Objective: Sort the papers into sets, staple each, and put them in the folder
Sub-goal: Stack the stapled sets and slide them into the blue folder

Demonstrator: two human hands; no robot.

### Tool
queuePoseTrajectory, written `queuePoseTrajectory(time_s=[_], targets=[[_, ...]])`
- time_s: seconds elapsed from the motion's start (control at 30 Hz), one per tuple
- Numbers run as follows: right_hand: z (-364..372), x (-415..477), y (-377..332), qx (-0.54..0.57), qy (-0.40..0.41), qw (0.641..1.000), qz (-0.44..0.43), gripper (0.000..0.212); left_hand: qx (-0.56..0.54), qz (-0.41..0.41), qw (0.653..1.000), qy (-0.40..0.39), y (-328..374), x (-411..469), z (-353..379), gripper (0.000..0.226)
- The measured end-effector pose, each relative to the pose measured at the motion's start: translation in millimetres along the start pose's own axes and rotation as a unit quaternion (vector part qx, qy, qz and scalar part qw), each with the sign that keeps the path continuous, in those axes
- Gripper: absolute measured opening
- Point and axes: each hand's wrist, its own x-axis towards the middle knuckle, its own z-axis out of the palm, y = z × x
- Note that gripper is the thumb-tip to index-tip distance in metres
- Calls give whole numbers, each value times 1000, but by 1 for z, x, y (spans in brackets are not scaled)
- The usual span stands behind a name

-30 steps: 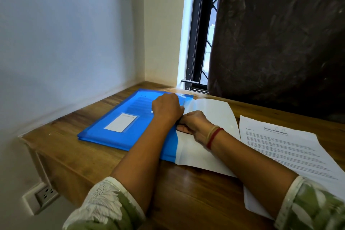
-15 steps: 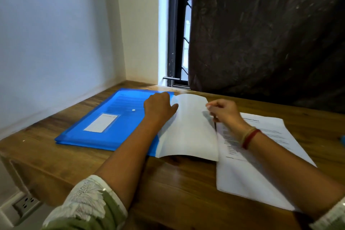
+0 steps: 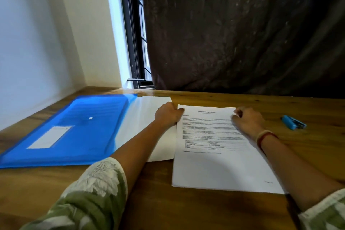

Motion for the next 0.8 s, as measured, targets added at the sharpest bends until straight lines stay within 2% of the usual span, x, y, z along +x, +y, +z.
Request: queuePoseTrajectory(time_s=[0.1,0.2,0.3,0.37,0.47,0.53,0.6,0.63,0.73,0.77,0.8], targets=[[1,2,3,-9,-1,1000,3,33,-45,-4,999,20,2,5,7,31],[-2,-1,-1,-1,10,1000,12,33,-172,29,985,2,8,5,7,21],[-5,-5,-5,124,1,989,83,37,-266,75,961,12,21,-4,2,12],[-10,0,-7,234,-18,963,133,45,-352,66,934,5,28,-9,-4,12],[-26,6,-12,351,-40,923,150,41,-469,13,883,-21,34,-15,-15,13],[-37,10,-11,399,-53,901,161,57,-531,-34,847,-12,35,-15,-25,13],[-45,11,-6,443,-105,872,179,84,-590,-66,805,-14,34,-13,-33,20],[-51,8,-8,460,-138,860,172,87,-605,-77,792,-13,33,-12,-36,22],[-72,-4,-19,495,-241,828,104,61,-627,-94,773,-9,29,-12,-44,26],[-79,-5,-20,500,-280,817,72,56,-635,-97,767,-12,29,-12,-45,25],[-85,-8,-25,497,-324,804,27,64,-640,-101,762,-14,29,-13,-47,22]])
